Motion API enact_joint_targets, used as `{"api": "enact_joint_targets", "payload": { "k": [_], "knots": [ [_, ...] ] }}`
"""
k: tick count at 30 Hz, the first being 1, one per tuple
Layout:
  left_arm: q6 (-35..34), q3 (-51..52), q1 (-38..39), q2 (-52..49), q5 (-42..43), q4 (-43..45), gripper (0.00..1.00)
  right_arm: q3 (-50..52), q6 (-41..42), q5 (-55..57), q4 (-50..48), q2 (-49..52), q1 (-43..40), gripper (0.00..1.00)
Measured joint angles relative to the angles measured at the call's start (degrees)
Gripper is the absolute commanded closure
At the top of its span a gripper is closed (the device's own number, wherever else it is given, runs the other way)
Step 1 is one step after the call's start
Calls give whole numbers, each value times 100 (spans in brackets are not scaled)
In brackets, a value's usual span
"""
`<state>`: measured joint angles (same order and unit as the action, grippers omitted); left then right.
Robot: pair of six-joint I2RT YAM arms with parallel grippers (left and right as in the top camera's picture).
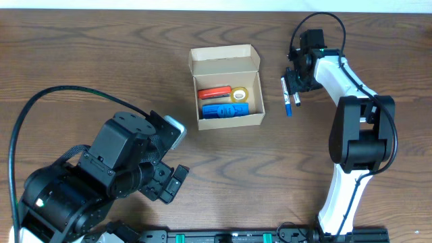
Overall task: Pack container
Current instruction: 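Close the right gripper on the black-capped whiteboard marker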
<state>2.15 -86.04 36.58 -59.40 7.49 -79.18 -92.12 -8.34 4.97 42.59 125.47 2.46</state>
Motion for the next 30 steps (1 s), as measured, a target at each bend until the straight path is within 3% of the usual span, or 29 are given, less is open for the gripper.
{"api": "enact_joint_targets", "payload": {
  "k": [12,19,30],
  "knots": [
    [0,0,0,0,0,0,5,144,-116,-249,-304,9,0,44],
    [0,0,0,0,0,0,5,173,-140,-354,-391,9,0,56],
    [0,0,0,0,0,0,5,216,-138,-726,-481,9,-70,59]
  ]
}}
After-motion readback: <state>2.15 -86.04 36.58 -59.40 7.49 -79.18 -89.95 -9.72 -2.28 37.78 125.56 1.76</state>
